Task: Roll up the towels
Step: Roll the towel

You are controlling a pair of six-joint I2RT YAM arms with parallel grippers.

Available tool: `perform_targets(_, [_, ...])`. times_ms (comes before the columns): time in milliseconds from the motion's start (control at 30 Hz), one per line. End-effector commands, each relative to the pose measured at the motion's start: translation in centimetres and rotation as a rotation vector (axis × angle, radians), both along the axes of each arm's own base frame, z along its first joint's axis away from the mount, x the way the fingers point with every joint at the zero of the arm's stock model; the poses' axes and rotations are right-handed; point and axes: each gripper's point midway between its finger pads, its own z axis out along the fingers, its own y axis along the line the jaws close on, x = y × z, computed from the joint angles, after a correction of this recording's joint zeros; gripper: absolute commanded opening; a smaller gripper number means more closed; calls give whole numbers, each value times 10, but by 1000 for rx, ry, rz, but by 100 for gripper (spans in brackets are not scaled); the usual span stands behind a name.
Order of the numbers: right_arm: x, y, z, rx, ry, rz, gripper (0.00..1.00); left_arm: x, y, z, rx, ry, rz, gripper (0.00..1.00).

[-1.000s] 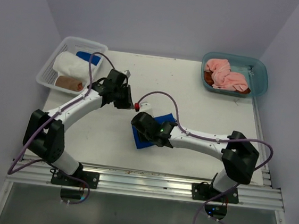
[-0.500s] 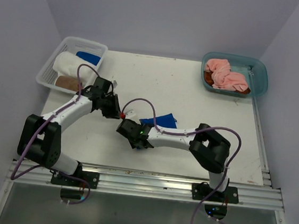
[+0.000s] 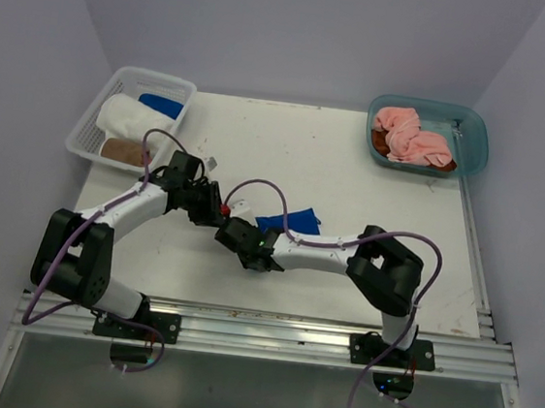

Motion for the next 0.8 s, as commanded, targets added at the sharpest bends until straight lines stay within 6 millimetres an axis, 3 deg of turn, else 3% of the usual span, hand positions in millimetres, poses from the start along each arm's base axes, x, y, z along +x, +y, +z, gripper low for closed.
perform_targets(0, [-11, 7, 6, 105, 33, 36, 0, 2, -15, 14, -108, -68, -49, 33])
perform_targets(233, [-26, 12, 11, 261, 79, 74, 0, -8, -32, 2, -141, -43, -112, 56])
perform_targets(467, [-27, 16, 20, 390, 100, 56, 0, -17, -38, -19, -127, 9, -127, 58])
perform_targets(767, [-25, 16, 27, 426, 116, 53, 0, -18, -40, -32, -132, 29, -121, 58])
